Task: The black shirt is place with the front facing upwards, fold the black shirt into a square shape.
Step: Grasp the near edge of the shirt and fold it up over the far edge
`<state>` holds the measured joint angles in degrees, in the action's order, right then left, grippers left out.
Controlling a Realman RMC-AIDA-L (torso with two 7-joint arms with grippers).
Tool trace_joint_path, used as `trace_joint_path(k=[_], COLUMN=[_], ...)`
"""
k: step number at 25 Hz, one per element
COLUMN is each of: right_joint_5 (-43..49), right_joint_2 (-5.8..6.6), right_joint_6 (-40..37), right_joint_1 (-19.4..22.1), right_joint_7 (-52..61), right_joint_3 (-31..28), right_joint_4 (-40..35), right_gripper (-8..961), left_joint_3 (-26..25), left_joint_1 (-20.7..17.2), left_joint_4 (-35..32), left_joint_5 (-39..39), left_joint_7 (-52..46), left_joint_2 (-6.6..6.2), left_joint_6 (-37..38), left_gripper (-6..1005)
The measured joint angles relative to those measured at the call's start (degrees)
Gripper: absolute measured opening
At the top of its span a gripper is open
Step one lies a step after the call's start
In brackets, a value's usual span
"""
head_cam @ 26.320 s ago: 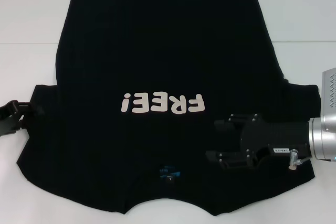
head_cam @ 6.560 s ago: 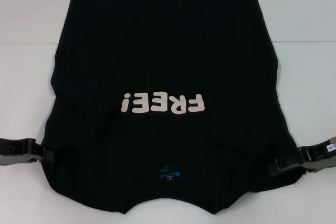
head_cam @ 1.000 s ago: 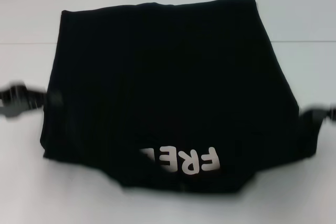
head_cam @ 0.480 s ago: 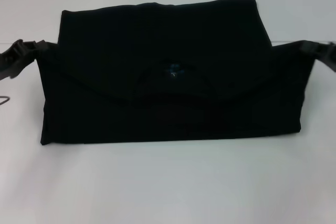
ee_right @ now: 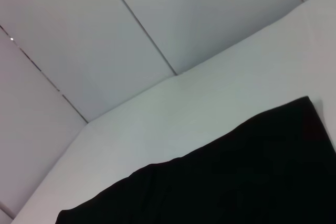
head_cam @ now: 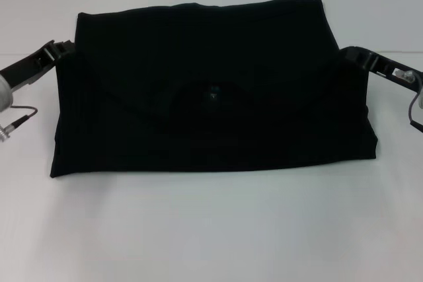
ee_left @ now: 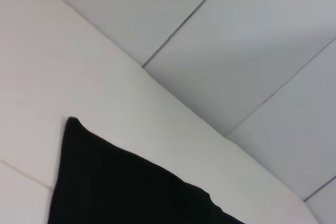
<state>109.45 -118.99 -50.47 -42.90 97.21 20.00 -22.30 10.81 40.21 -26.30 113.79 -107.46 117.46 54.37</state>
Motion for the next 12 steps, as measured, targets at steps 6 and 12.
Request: trace_joint_path(k=[6,12], right_joint_5=[-0.11,-0.39], right_joint_2=[-0.54,-0.65], right_joint_6=[3.0,8.2], right_joint_1=[-0.88,-1.51], right_joint_7=[-1.2,-1.65], right_joint_3=[0.05,0.2], right_joint_4=[0.26,1.92], right_gripper=[33,37], left_joint_3=[0.01,1.54], left_joint_1=[0.96,1.69], left_joint_4=[1.2,2.85], left_joint_5=[-0.06,-0.06], left_joint_7=[3.33,4.61], left_joint_2=[1.39,2.2], left_joint_6=[-4.85,-10.94], left_gripper=[28,29])
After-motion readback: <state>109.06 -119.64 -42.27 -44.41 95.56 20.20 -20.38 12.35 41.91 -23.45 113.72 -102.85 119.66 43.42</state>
